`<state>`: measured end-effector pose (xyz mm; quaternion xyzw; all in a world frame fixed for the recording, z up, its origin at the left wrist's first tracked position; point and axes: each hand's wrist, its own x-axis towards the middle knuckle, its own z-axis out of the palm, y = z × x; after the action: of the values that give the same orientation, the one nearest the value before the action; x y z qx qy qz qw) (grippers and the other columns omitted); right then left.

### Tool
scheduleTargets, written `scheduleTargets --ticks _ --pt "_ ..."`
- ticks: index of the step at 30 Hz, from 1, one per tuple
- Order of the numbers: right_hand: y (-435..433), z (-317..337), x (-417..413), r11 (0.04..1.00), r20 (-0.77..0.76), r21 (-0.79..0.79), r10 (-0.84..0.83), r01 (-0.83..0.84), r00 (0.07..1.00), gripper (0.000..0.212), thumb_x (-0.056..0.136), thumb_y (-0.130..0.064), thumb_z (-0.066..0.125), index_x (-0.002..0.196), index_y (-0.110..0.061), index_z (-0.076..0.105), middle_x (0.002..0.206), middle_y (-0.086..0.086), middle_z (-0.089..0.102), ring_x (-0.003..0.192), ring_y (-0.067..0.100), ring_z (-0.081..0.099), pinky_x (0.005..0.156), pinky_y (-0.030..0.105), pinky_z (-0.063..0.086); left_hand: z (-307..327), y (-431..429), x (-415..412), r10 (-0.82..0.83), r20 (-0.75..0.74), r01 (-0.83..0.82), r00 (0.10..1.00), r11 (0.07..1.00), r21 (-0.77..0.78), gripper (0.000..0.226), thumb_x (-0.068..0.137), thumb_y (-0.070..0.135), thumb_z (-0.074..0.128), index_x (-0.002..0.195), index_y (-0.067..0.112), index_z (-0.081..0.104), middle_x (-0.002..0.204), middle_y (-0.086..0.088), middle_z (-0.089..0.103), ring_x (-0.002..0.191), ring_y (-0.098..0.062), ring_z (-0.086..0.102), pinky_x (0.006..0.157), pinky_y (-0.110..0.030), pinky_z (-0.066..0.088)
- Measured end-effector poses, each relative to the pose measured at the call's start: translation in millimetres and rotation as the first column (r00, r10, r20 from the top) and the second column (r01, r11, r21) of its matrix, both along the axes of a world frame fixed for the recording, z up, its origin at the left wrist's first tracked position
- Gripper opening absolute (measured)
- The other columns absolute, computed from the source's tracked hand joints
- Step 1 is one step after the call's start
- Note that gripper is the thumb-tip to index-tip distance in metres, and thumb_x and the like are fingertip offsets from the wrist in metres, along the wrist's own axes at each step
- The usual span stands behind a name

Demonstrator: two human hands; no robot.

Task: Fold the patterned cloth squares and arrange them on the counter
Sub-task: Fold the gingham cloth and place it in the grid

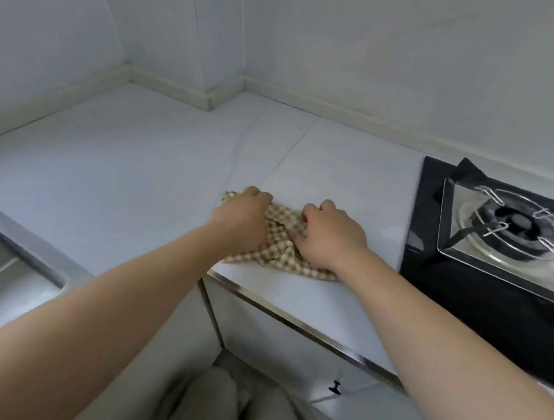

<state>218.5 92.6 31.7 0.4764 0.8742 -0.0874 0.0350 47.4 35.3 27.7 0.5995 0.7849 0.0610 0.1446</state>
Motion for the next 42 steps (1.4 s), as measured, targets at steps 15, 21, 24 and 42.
scheduleTargets --ticks 15,21,24,42 --pt "-84.4 40.4 14.5 0.956 -0.421 0.047 -0.245 0.291 0.873 0.020 0.097 -0.017 0.052 0.111 -0.019 0.067 0.109 0.002 0.063 0.093 0.022 0.058 0.075 0.030 0.047 41.7 -74.3 1.7 -0.146 0.111 0.062 0.983 0.834 0.548 0.026 0.101 0.028 0.043 0.086 0.015 0.060 0.078 -0.002 0.062 0.076 -0.024 0.057 0.065 -0.035 0.048" --pt "-111.6 91.1 29.7 0.957 -0.710 -0.050 -0.235 0.285 0.664 0.016 0.091 -0.006 0.064 0.085 -0.017 0.073 0.086 0.004 0.074 0.079 0.024 0.074 0.069 0.036 0.061 83.3 -95.6 5.5 -0.120 0.115 0.022 0.986 0.780 0.625 0.033 0.101 0.026 0.042 0.081 0.009 0.061 0.067 -0.003 0.057 0.065 -0.024 0.053 0.051 -0.031 0.032" --pt "-114.1 108.7 33.7 0.956 -0.802 -0.112 -0.249 0.272 0.542 0.024 0.086 0.005 0.061 0.086 -0.018 0.068 0.093 0.010 0.073 0.072 0.024 0.074 0.056 0.032 0.057 98.6 -101.2 7.8 -0.111 0.068 0.040 0.991 0.756 0.653 0.035 0.101 0.026 0.044 0.068 0.017 0.051 0.075 -0.004 0.053 0.079 -0.028 0.053 0.061 -0.033 0.035" --pt "-82.6 150.6 87.6 0.963 -0.656 -0.220 -0.266 0.159 0.706 0.020 0.104 -0.007 0.045 0.099 -0.011 0.064 0.098 0.018 0.066 0.080 0.037 0.072 0.072 0.049 0.064 157.3 -83.5 -15.2 -0.321 0.329 0.173 0.888 0.897 0.407 0.004 0.092 0.018 0.073 0.096 0.017 0.074 0.088 -0.003 0.072 0.072 -0.013 0.066 0.058 -0.019 0.051"
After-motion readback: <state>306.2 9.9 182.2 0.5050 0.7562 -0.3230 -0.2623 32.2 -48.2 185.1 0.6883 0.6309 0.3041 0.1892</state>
